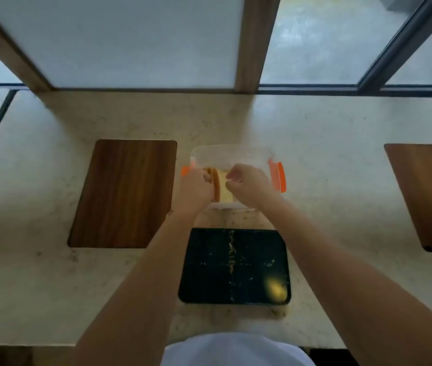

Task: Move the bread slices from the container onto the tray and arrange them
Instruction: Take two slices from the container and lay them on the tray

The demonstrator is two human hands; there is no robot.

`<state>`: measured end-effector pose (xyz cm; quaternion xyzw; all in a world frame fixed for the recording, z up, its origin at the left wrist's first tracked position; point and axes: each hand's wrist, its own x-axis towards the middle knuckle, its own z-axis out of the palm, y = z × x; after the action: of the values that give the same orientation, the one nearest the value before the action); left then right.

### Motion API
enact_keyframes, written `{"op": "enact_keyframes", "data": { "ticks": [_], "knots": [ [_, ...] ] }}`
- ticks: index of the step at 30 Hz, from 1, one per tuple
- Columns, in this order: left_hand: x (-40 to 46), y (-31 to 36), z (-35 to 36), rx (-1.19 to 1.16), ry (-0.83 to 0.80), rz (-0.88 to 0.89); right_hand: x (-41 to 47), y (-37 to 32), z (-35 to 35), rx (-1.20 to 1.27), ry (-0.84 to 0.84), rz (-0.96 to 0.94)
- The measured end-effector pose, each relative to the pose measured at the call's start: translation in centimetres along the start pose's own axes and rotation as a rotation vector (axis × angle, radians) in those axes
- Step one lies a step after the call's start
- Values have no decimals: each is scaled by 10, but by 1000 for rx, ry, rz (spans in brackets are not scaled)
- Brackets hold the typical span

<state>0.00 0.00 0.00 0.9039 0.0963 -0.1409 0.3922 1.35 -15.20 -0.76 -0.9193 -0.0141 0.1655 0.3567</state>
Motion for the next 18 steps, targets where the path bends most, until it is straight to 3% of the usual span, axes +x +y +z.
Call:
{"op": "enact_keyframes", "data": {
  "ticks": [7,18],
  "knots": [
    [24,9,17,17,62,-70,51,16,37,-105,-182,244],
    [42,10,44,44,44,-109,62,40,38,-31,-228,308]
  ]
}}
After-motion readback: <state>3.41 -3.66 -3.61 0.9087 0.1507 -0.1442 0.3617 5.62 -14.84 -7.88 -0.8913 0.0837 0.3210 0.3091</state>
